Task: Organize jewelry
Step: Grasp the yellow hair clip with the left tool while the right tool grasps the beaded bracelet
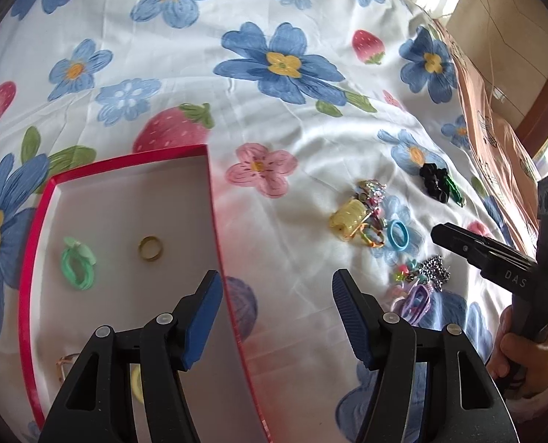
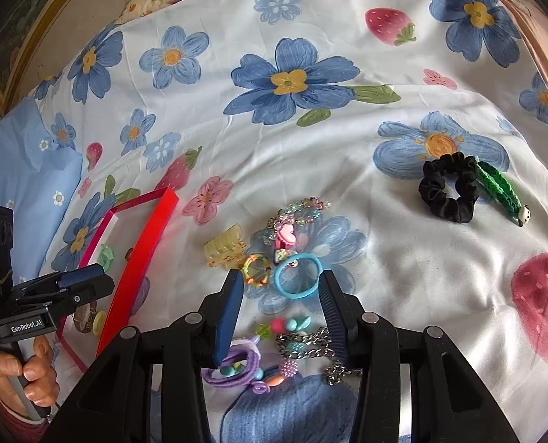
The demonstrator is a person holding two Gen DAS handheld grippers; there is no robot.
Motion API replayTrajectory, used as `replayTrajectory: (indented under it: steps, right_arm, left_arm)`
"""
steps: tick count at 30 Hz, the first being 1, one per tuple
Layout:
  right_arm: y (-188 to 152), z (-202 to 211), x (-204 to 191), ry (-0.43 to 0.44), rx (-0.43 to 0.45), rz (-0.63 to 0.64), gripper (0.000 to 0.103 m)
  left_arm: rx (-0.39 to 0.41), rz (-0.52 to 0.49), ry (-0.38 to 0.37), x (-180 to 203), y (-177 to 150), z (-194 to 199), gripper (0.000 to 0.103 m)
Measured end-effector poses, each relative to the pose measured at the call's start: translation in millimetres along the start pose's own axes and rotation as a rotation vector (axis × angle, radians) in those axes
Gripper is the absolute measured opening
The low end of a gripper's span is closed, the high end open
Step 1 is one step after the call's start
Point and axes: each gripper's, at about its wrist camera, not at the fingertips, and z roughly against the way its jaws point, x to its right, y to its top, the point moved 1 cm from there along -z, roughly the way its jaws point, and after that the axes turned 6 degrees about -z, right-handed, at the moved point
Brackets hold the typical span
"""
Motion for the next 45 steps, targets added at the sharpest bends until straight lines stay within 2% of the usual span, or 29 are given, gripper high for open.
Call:
replayTrajectory:
  steps: [13, 24, 26, 27, 28, 29, 31, 32, 33, 38, 45]
  right_arm:
    - [17, -13, 12, 0.002, 0.009, -0.017, 0.044]
    - [48, -63, 22, -0.044, -0.042, -0.006, 0.043]
    - [50, -73, 22, -0.047, -0.057, 0.006, 0.043]
    - [51, -77, 22, -0.052, -0.064, 0.013, 0.041]
    - [51, -84, 21, -0.057, -0.075, 0.024, 0.038]
    - [50, -88, 21, -0.06, -0.084, 0.029, 0.029]
    - [49, -94, 21, -0.061, -0.085, 0.033, 0.021]
    - [49, -93, 21, -0.057, -0.079, 0.034, 0.011]
    - [48, -92, 21, -0.045, -0.078, 0.031, 0.008]
    - [47, -77, 17, -0.018, -0.046, 0.031, 0.007]
    - [49, -42, -1, 0.04, 0.018, 0.046, 0.007]
  left_arm:
    - [-0.034, -0.074, -0.032, 29, 22, -41, 0.066]
    - [-0.083, -0.149, -0.016, 50, 53, -105, 0.064]
    - [-0.086, -0.154, -0.018, 52, 56, -113, 0.049]
    - [-0.094, -0.155, -0.031, 53, 57, -118, 0.045]
    - [-0.096, -0.154, -0.049, 54, 58, -120, 0.038]
    - [-0.095, -0.158, -0.064, 56, 59, -122, 0.032]
    - [-0.089, -0.178, -0.054, 58, 60, -123, 0.032]
    - [-0.085, -0.189, -0.048, 59, 60, -123, 0.031]
    - [-0.082, -0.191, -0.048, 59, 59, -121, 0.031]
    - [-0.062, -0.17, -0.059, 54, 54, -109, 0.027]
    - [0.004, -0.107, -0.076, 36, 44, -67, 0.027]
